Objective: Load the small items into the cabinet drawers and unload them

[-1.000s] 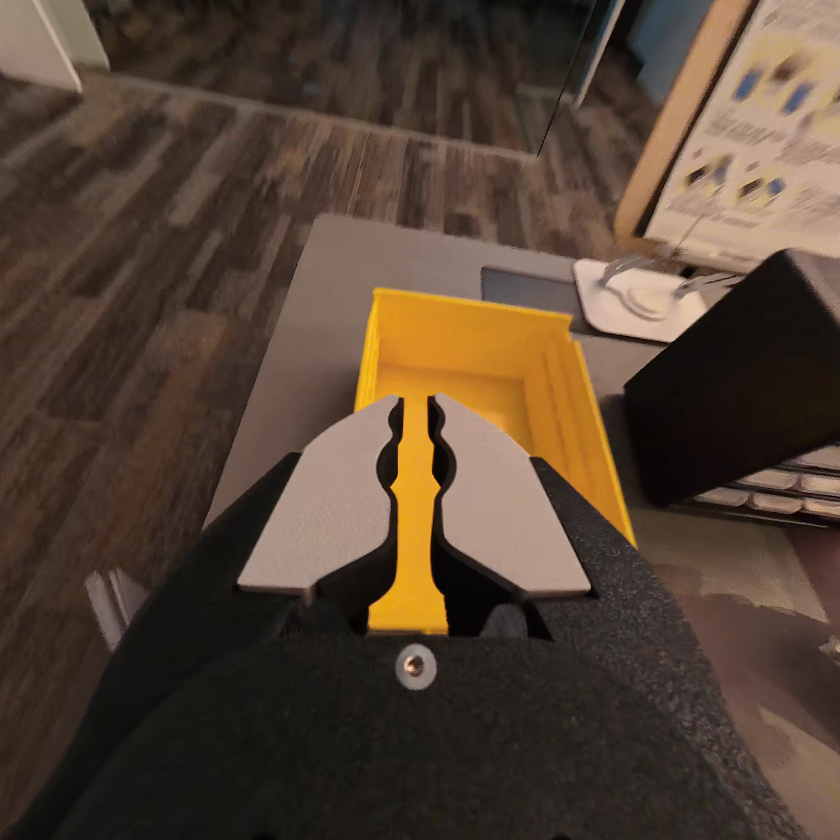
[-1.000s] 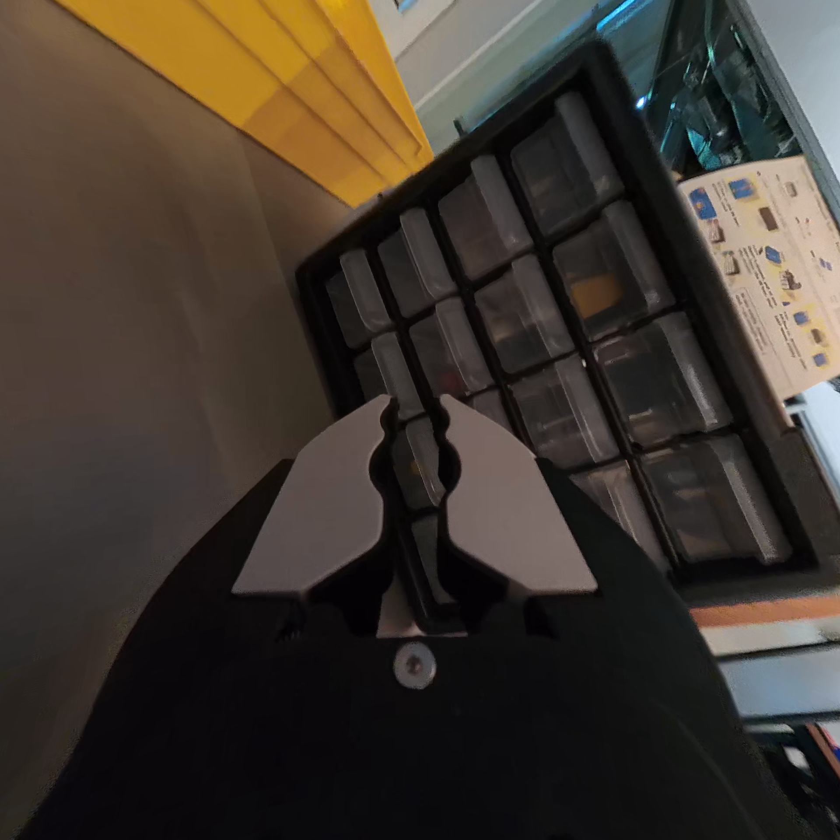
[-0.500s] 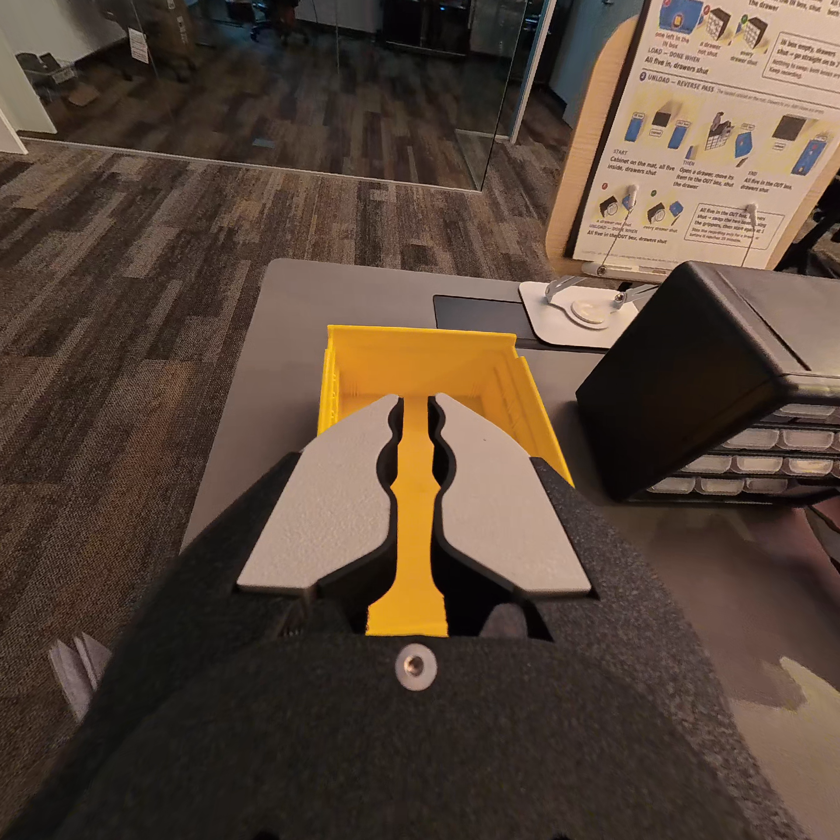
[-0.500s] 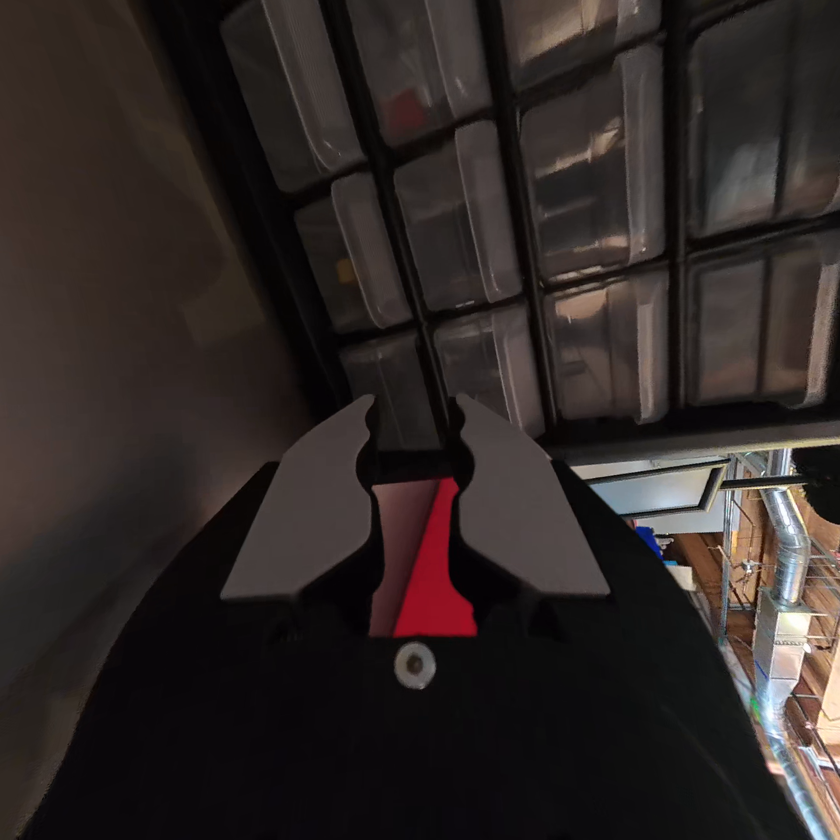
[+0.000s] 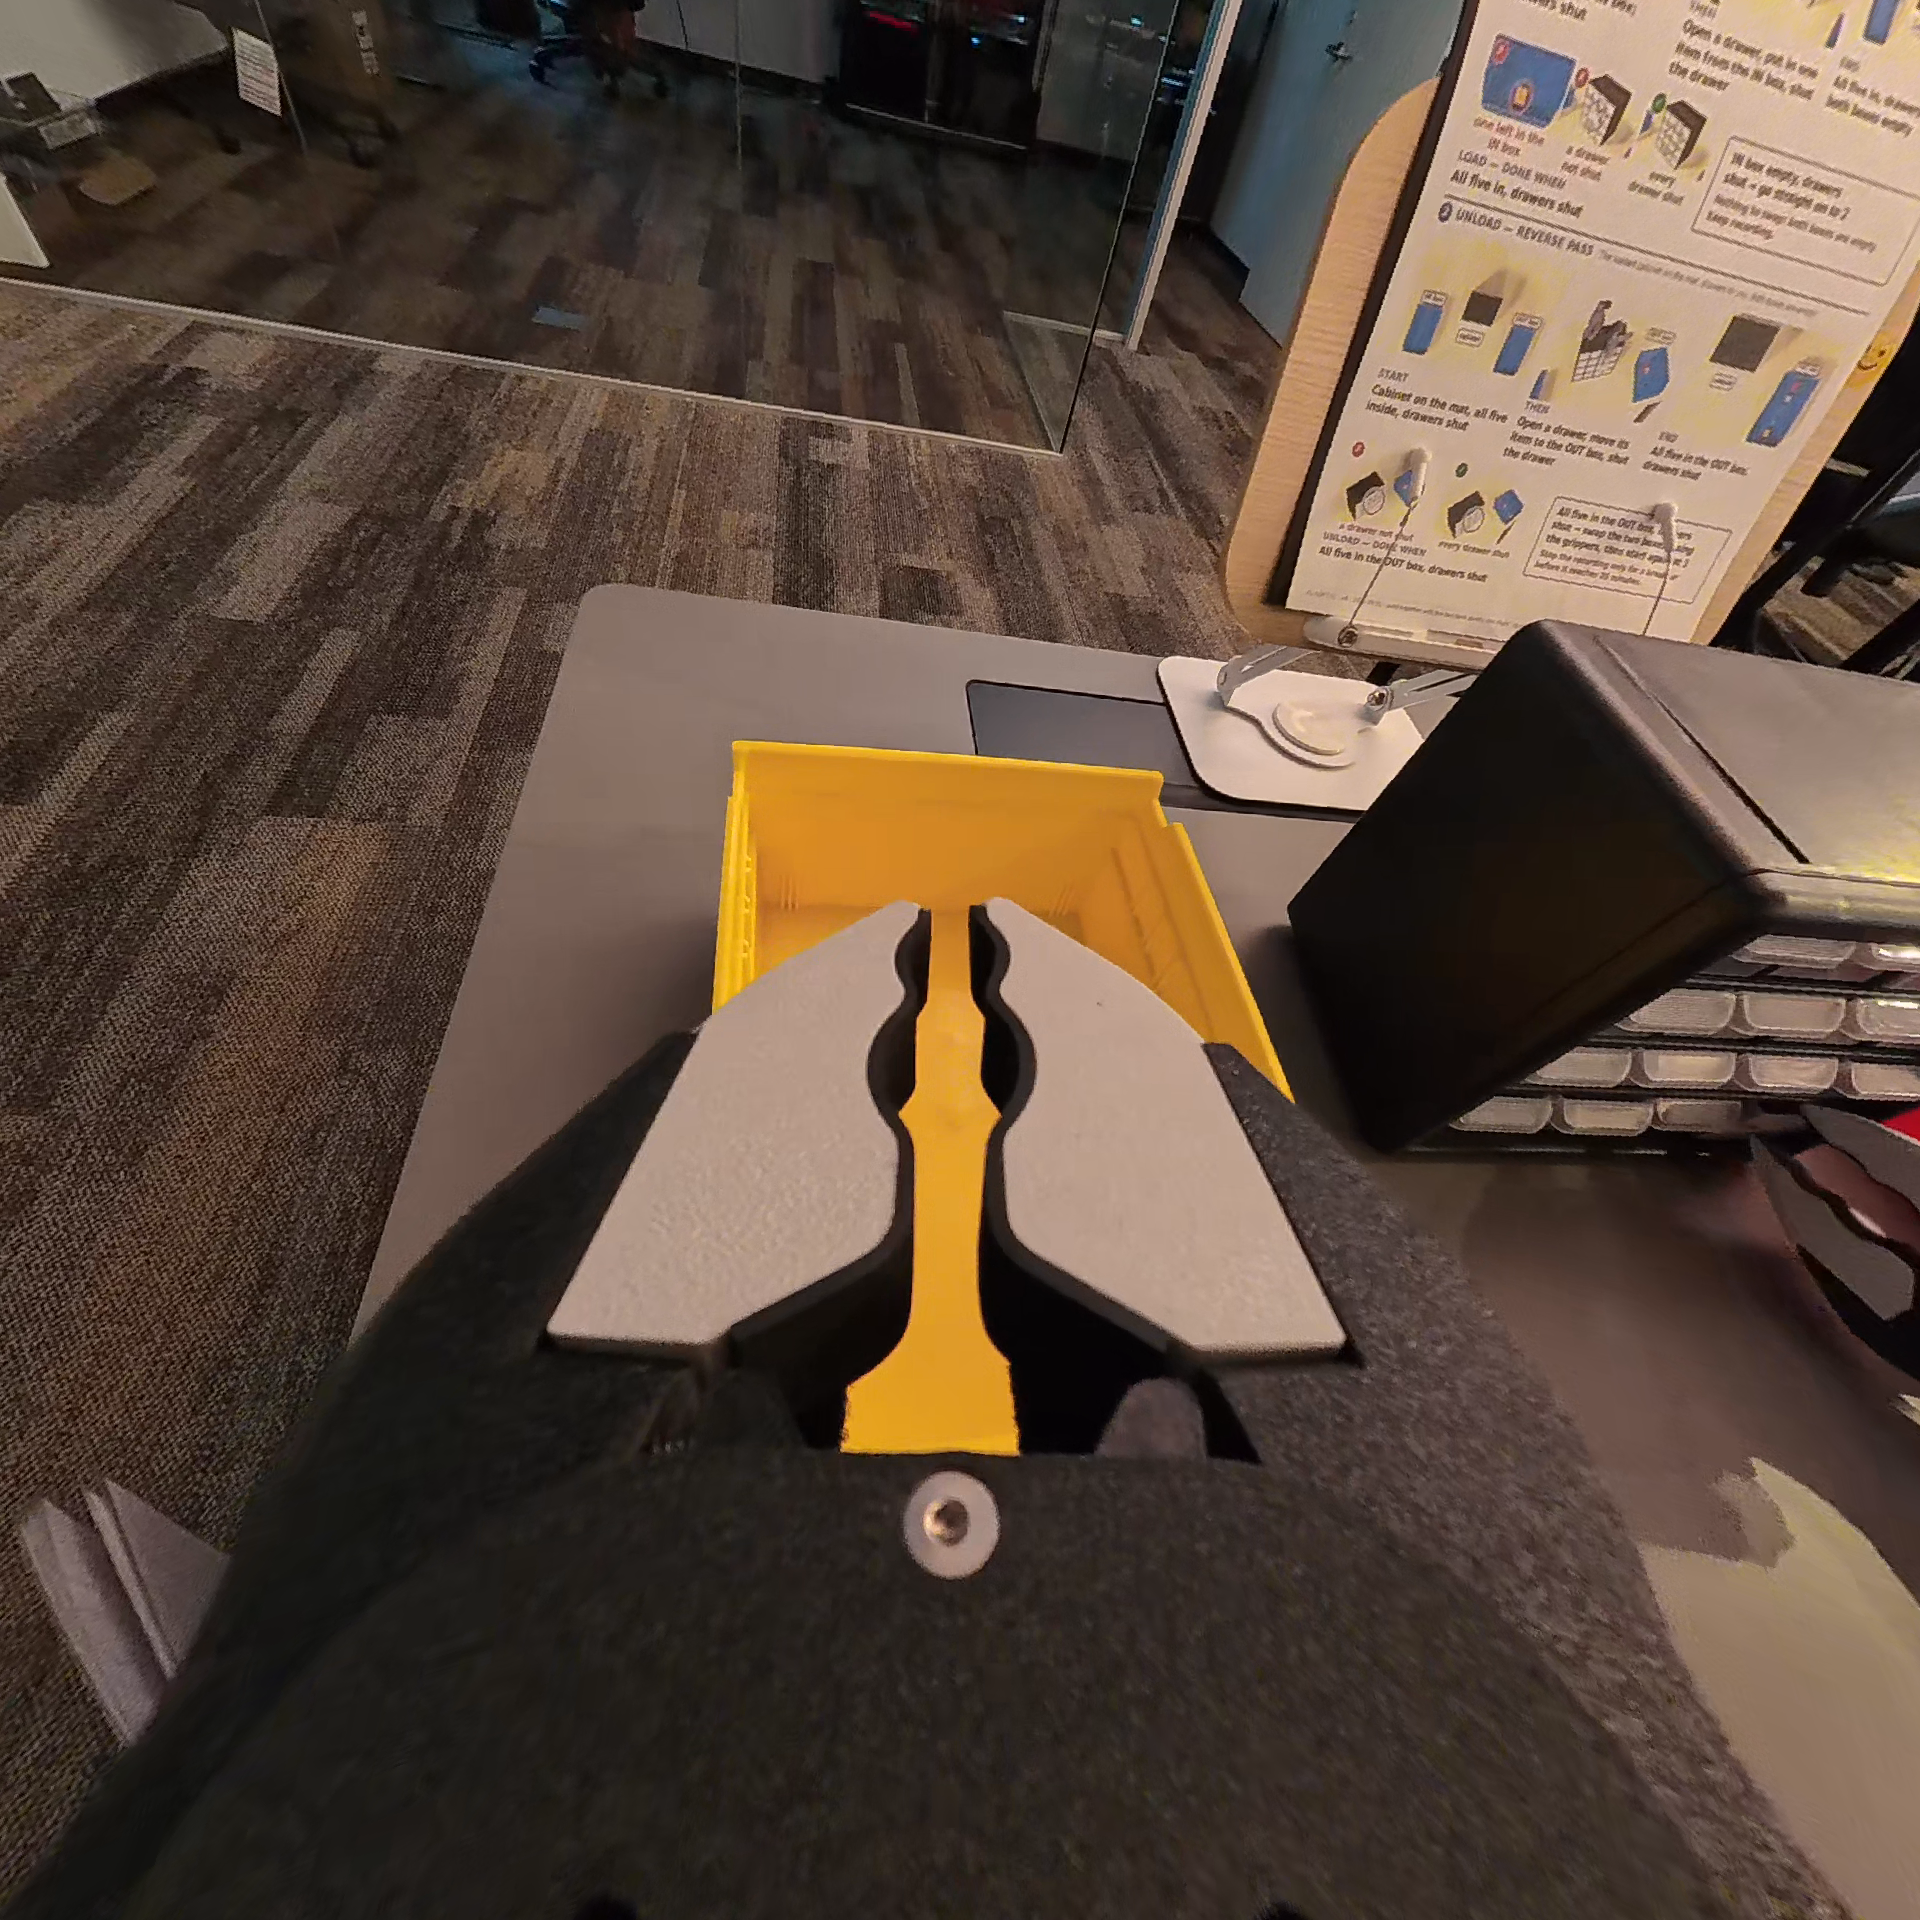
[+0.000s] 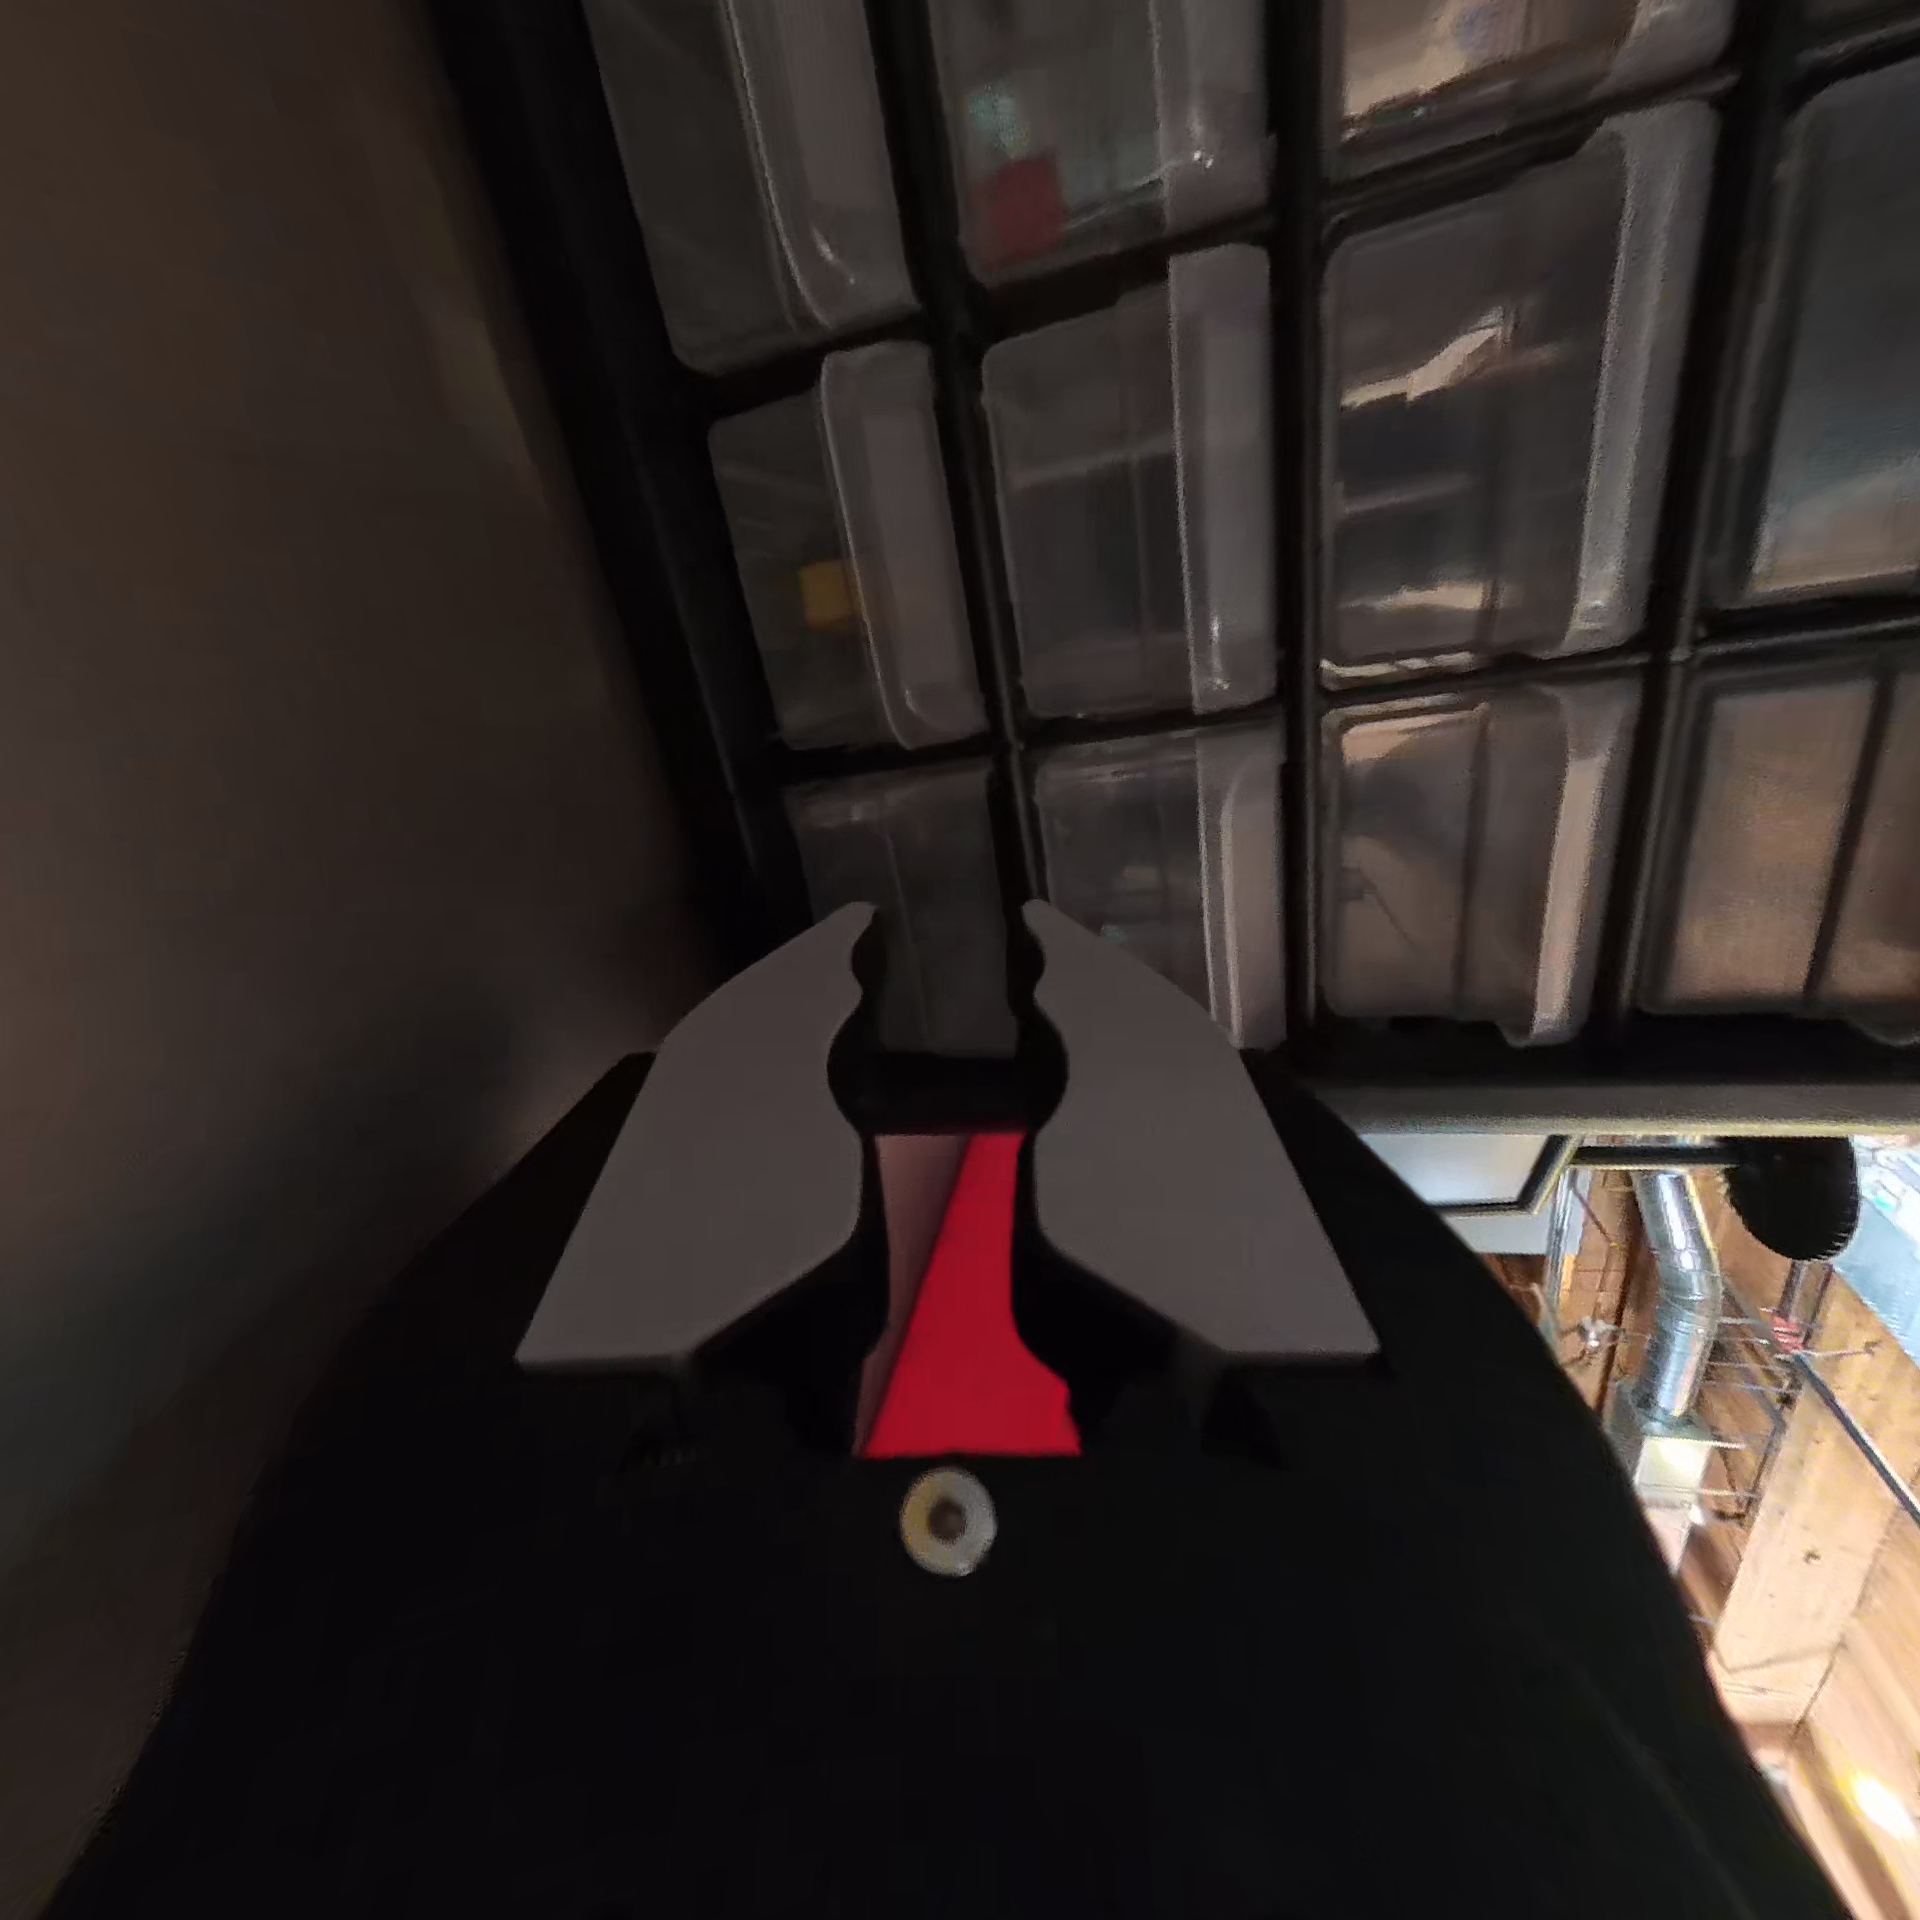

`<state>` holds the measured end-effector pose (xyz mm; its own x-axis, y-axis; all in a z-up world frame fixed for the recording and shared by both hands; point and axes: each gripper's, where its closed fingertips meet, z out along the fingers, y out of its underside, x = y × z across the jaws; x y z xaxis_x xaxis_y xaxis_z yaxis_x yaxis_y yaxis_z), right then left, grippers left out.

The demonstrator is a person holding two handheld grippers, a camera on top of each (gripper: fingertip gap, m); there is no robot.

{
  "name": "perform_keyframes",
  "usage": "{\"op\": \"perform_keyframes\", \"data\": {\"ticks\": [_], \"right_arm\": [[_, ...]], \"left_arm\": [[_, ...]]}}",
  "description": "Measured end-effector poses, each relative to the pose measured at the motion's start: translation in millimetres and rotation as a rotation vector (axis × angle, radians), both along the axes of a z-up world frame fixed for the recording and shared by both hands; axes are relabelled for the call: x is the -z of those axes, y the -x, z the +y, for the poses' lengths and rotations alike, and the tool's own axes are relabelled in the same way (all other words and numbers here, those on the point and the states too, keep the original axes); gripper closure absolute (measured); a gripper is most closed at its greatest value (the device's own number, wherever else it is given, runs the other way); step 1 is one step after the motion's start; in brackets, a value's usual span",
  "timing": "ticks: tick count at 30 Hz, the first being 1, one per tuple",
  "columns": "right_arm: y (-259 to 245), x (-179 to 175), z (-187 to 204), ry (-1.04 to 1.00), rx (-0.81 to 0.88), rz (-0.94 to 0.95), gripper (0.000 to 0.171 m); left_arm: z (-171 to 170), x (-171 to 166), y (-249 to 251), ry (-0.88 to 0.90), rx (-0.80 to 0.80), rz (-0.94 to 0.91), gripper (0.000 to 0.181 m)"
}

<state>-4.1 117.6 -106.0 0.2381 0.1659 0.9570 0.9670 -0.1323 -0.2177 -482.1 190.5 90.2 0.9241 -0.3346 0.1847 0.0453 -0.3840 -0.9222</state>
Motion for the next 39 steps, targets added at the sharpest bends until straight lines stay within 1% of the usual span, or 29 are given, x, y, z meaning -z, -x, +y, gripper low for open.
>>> {"op": "perform_keyframes", "data": {"ticks": [7,13,16,19,21,22,24,27,30,39], "right_arm": [[1.9,-5.4,-6.5,-0.010,-0.020,-0.004,0.161],[8.9,-6.8,-30.4,0.023,-0.069,0.004,0.164],[15.5,-6.1,-45.6,0.054,-0.105,0.044,0.166],[21.6,-6.7,-56.9,0.104,-0.147,0.084,0.165],[20.9,-12.6,-56.3,0.118,-0.152,0.100,0.156],[20.7,-14.1,-54.6,0.136,-0.159,0.113,0.152],[22.2,-9.5,-52.2,0.217,-0.187,0.144,0.150],[20.8,2.6,-49.6,0.336,-0.196,0.149,0.150],[18.4,7.6,-48.9,0.389,-0.186,0.112,0.155],[33.4,9.0,-77.1,0.574,-0.241,0.251,0.161]], "left_arm": [[-0.7,1.0,1.2,0.003,0.006,-0.006,0.175],[-1.8,2.4,2.7,0.012,0.007,-0.011,0.176],[-2.1,0.9,1.3,0.008,0.009,-0.010,0.176],[-2.1,0.6,-1.6,0.009,0.014,0.000,0.177],[-1.7,0.3,-4.1,0.008,0.020,0.004,0.177],[-1.5,0.3,-5.5,0.009,0.024,0.005,0.177],[-1.4,0.7,-7.6,0.010,0.032,0.008,0.177],[-1.9,2.1,-7.3,0.016,0.033,0.009,0.177],[-2.5,2.1,-4.4,0.014,0.029,0.001,0.178],[-2.7,2.3,-2.0,0.015,0.027,-0.008,0.179]]}}
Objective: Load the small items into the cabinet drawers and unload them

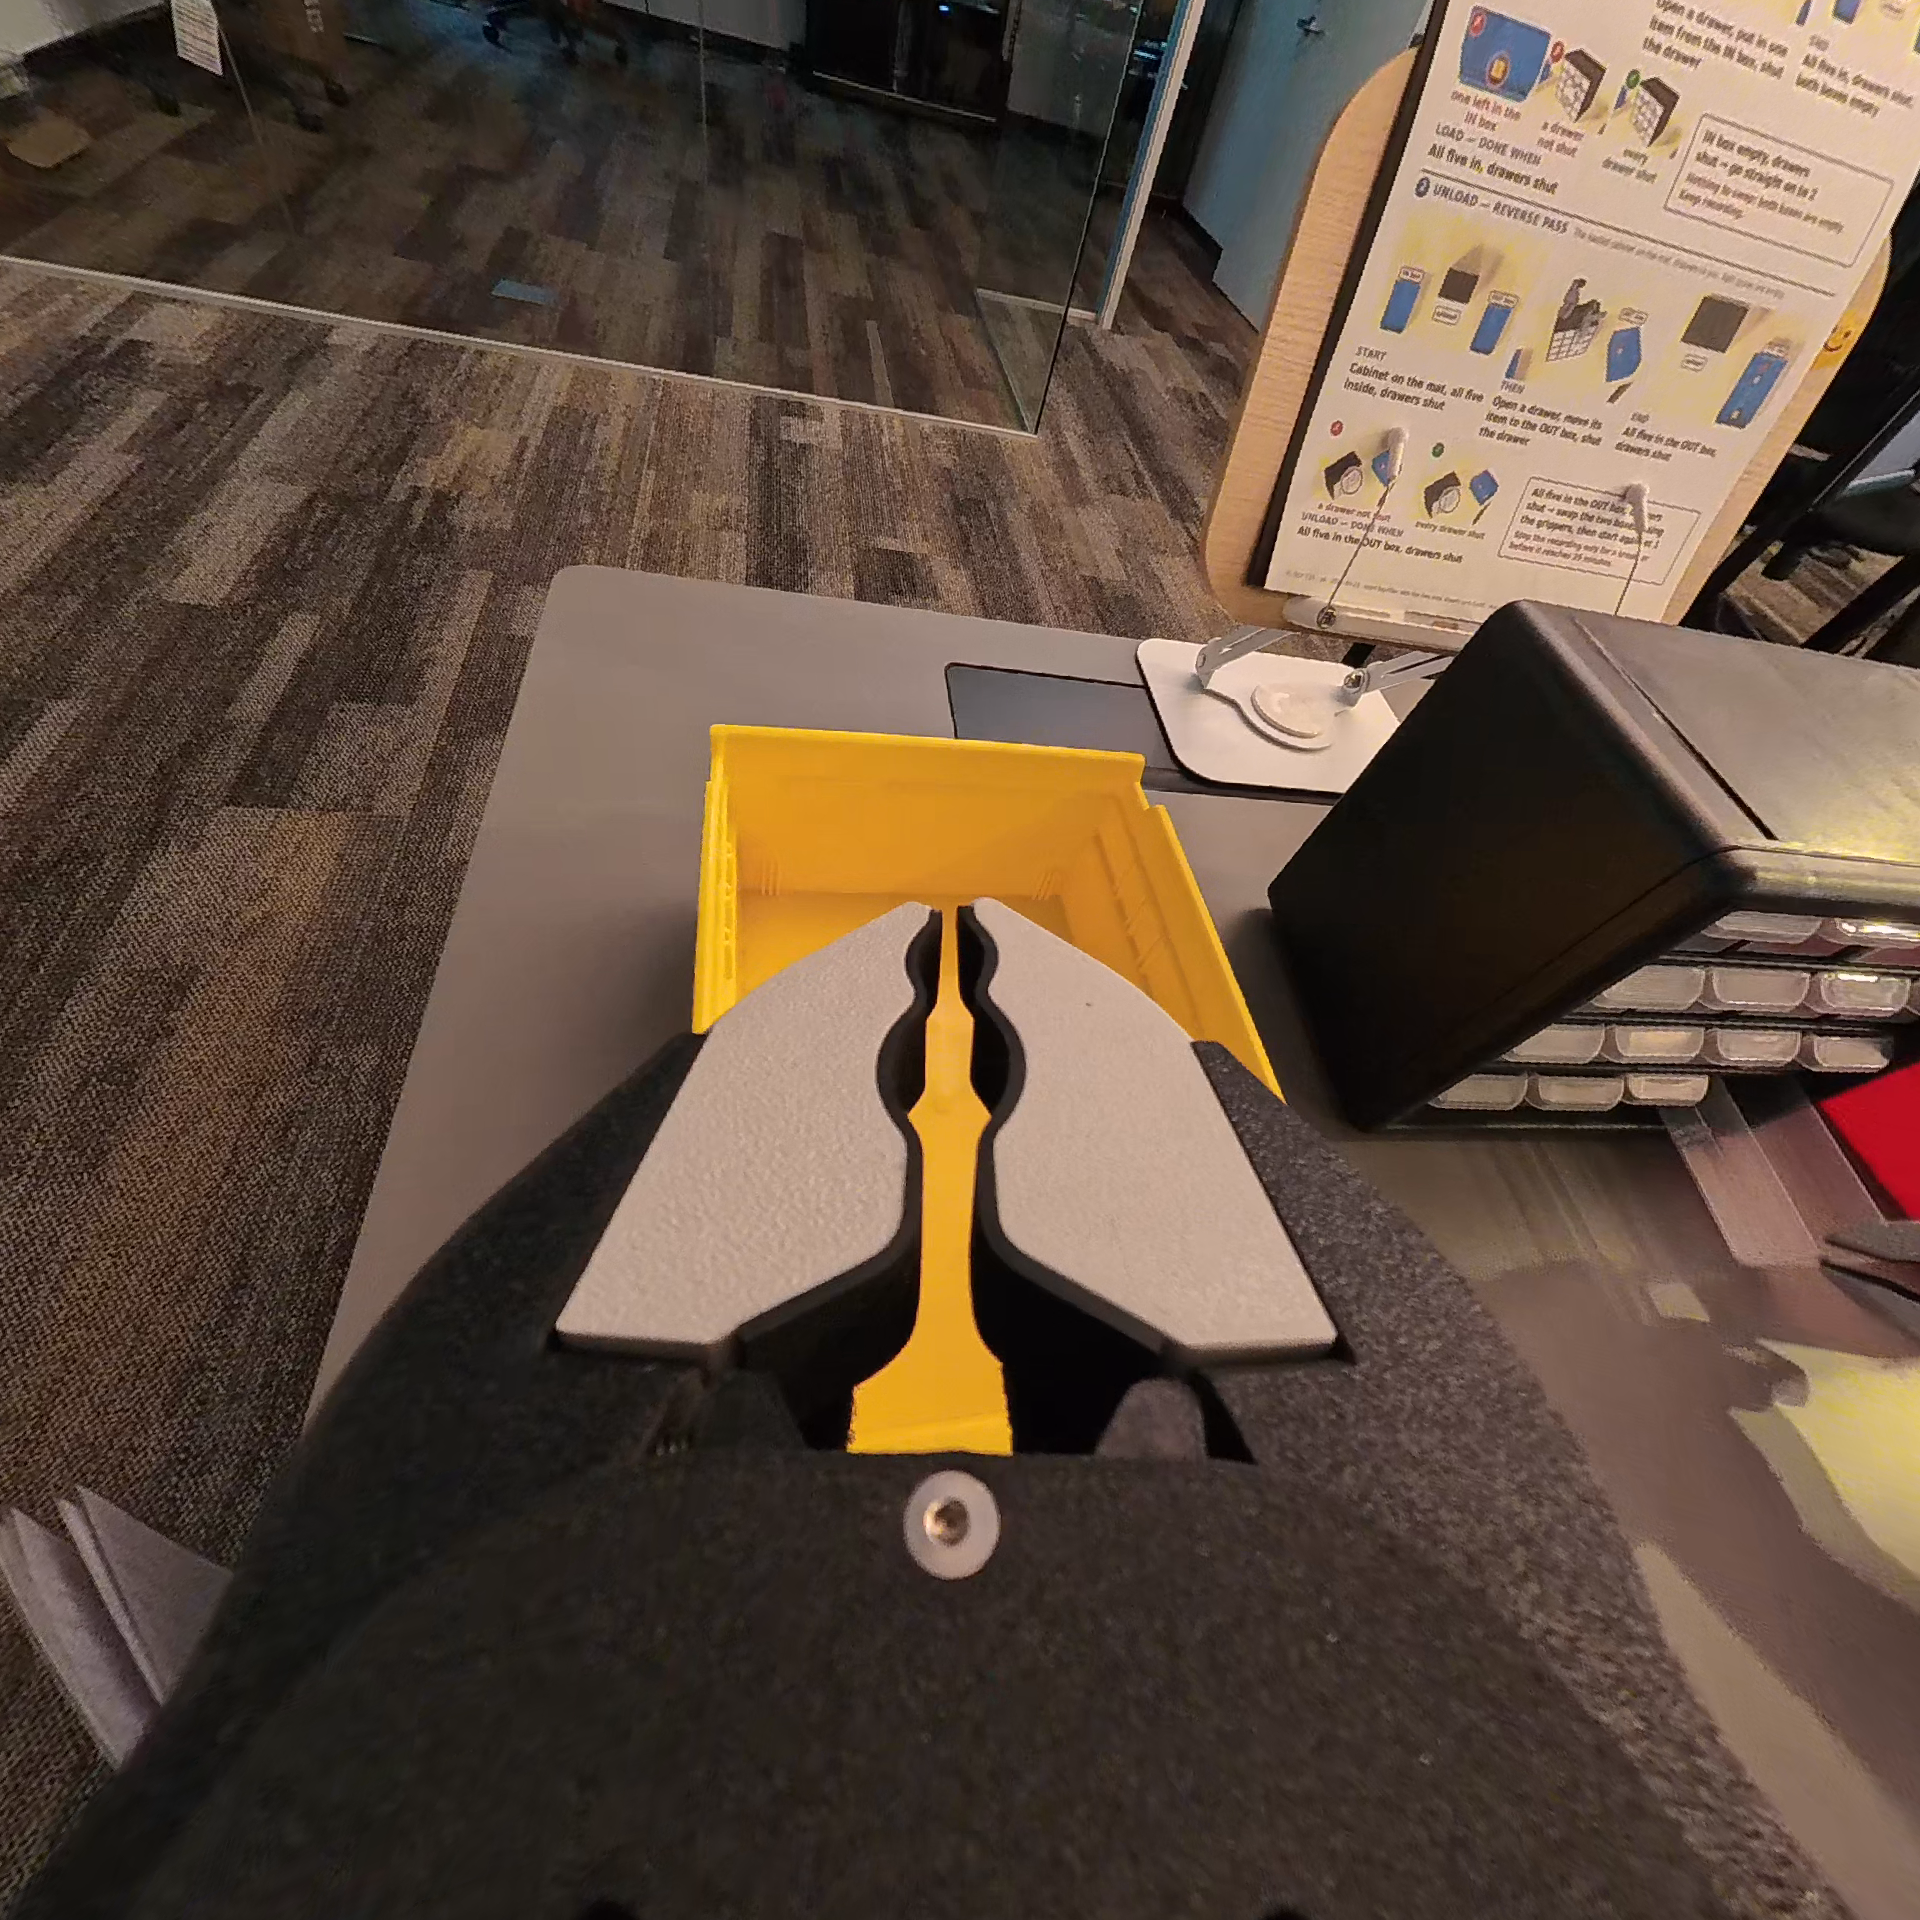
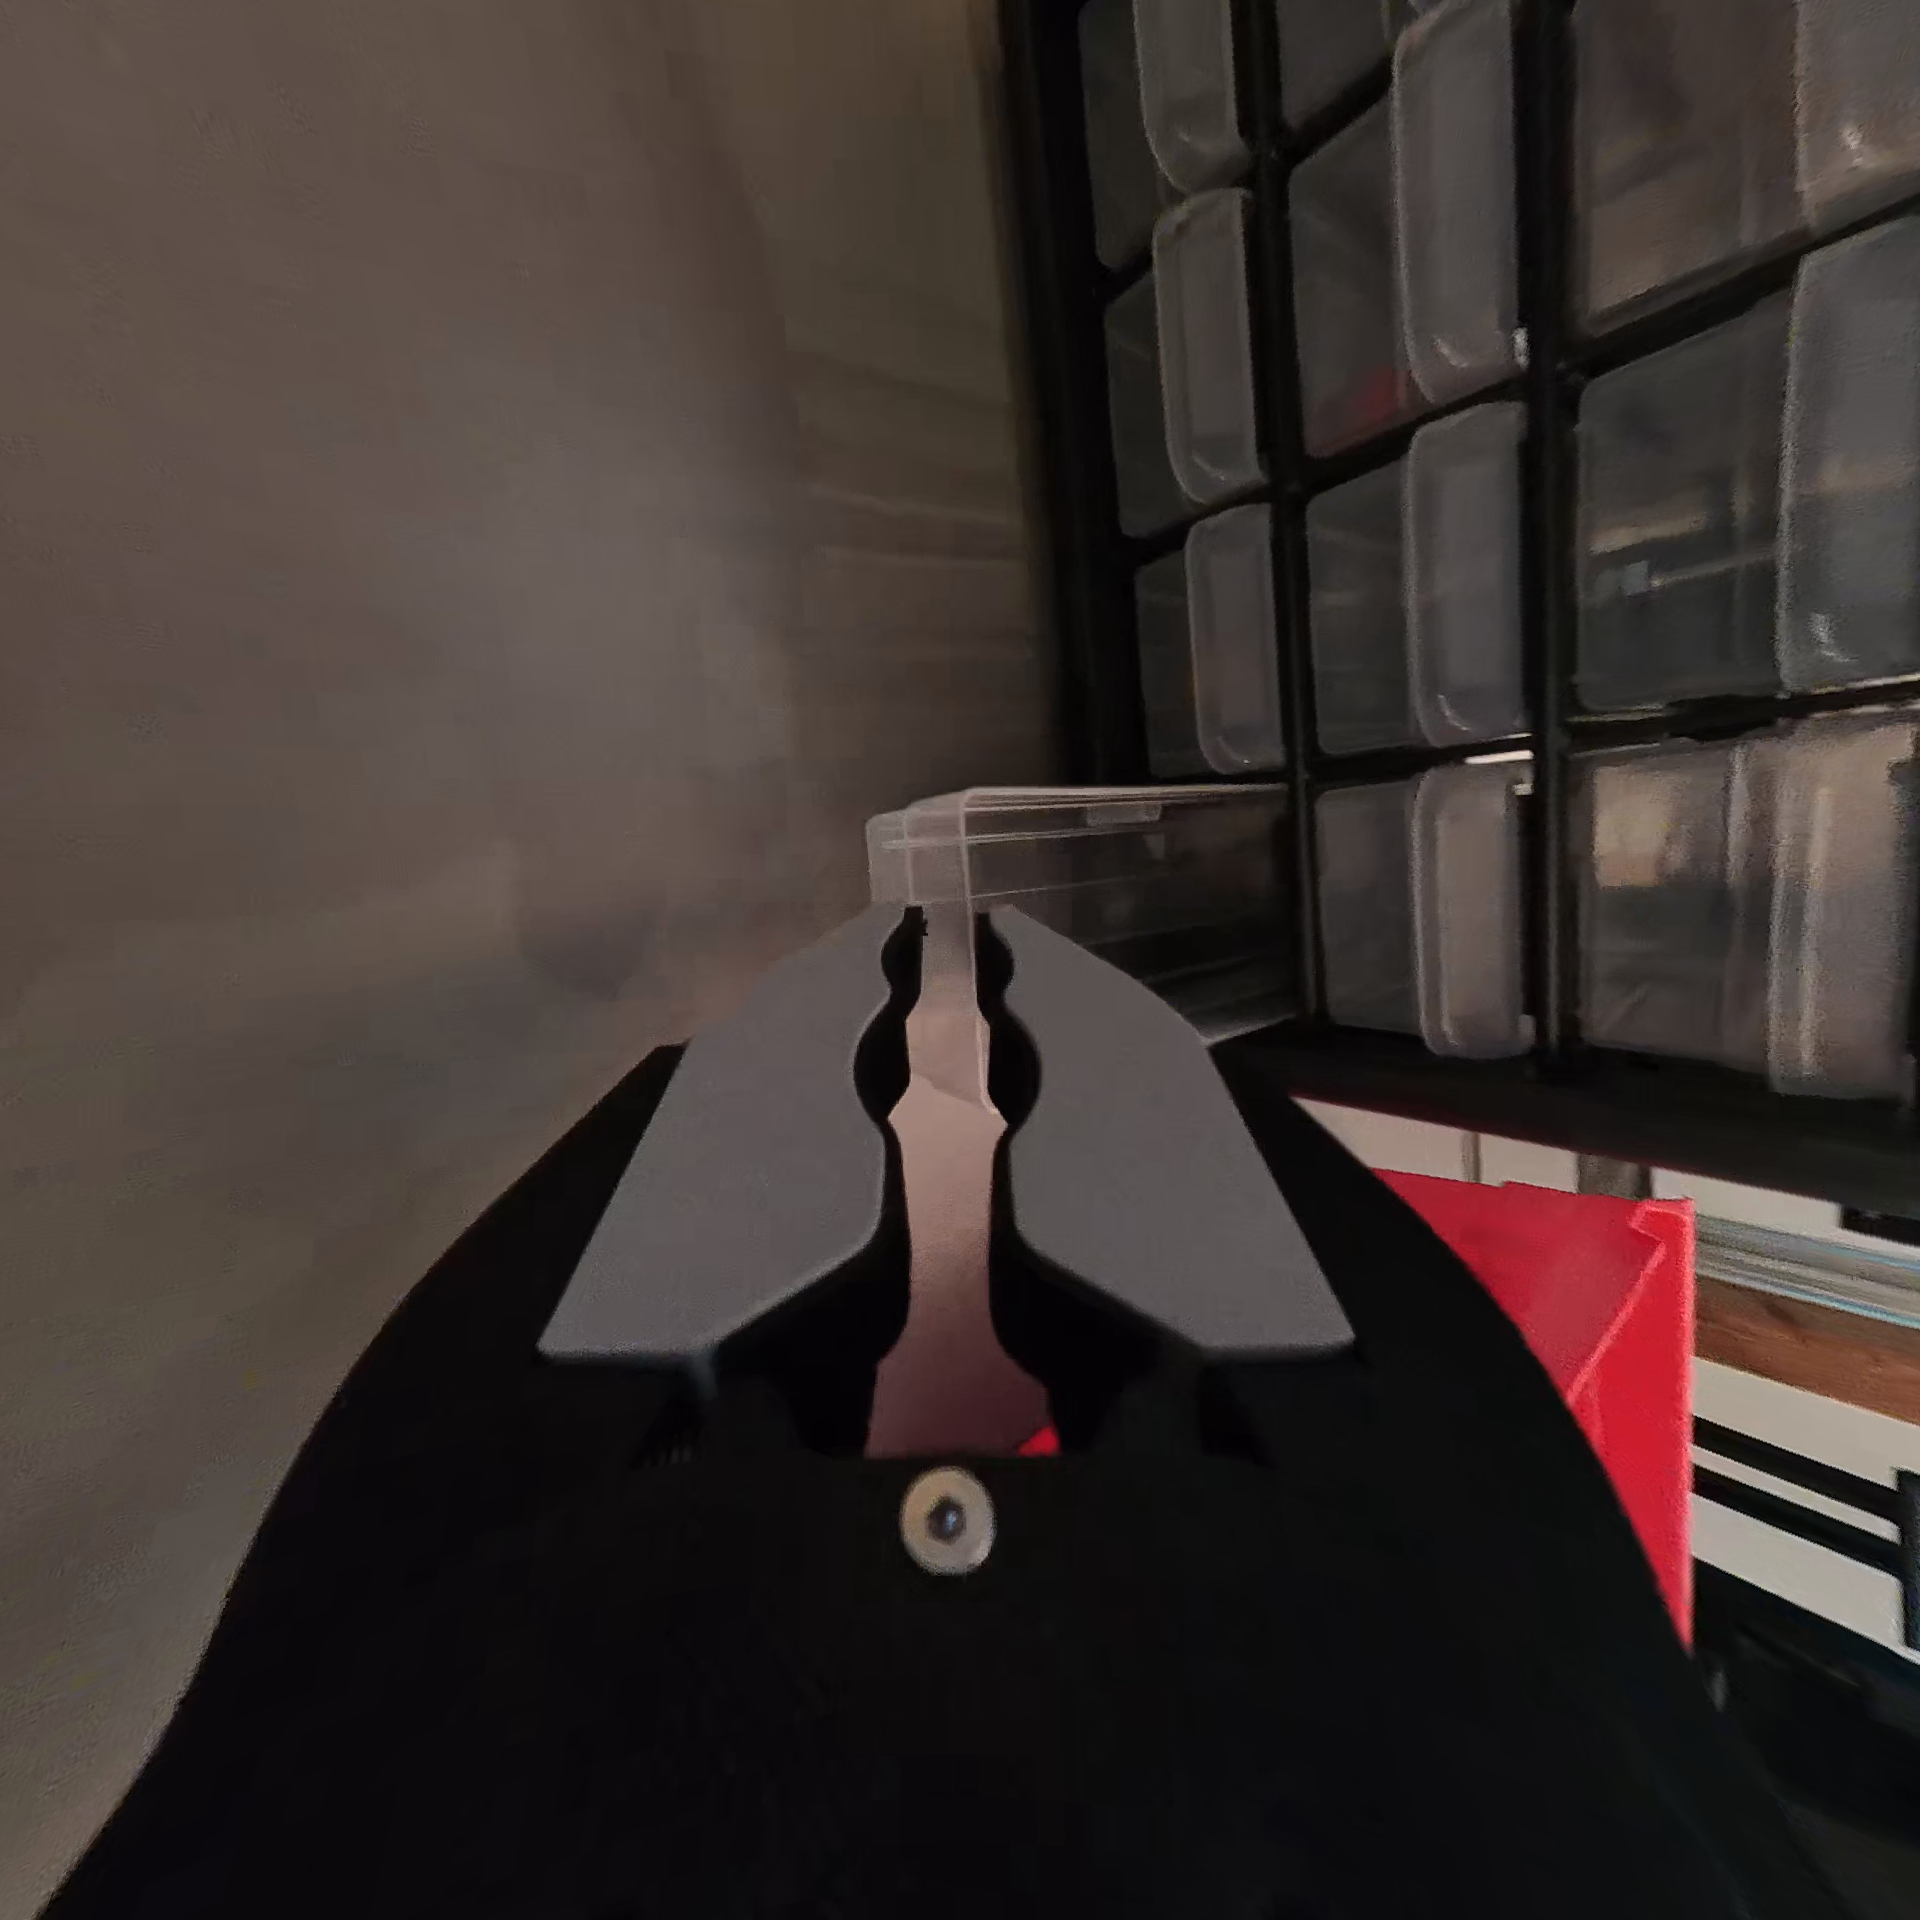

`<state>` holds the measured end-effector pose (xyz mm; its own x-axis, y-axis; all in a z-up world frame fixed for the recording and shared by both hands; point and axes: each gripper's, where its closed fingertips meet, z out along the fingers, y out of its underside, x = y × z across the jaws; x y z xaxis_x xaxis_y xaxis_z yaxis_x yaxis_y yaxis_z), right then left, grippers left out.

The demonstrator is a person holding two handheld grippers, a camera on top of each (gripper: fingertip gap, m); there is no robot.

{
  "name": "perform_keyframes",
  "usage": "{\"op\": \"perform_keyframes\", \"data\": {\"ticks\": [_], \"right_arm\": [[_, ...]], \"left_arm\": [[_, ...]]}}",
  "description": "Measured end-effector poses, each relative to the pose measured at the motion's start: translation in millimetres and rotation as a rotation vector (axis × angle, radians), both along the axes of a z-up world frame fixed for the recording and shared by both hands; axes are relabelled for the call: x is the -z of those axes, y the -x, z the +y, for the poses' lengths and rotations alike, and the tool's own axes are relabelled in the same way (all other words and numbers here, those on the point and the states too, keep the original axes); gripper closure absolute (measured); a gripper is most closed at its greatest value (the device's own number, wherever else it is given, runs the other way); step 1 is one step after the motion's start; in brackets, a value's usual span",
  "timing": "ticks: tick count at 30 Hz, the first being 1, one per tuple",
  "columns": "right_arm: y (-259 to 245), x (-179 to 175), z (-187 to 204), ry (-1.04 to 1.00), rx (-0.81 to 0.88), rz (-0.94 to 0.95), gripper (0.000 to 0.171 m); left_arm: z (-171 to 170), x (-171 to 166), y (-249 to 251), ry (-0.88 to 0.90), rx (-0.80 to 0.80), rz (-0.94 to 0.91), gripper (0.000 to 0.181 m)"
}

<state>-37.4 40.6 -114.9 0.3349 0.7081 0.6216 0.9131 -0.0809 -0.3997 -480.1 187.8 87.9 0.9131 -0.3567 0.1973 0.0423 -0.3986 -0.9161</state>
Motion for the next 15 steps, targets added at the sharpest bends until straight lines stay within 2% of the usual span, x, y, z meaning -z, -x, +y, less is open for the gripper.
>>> {"op": "perform_keyframes", "data": {"ticks": [8,15], "right_arm": [[5.0,3.7,-13.5,0.111,-0.051,0.026,0.161],[-0.6,9.5,-15.2,0.223,-0.058,-0.047,0.163]], "left_arm": [[-0.6,-1.0,-5.6,-0.002,0.011,0.014,0.180],[-0.9,-1.7,-3.5,-0.006,0.006,0.011,0.180]]}}
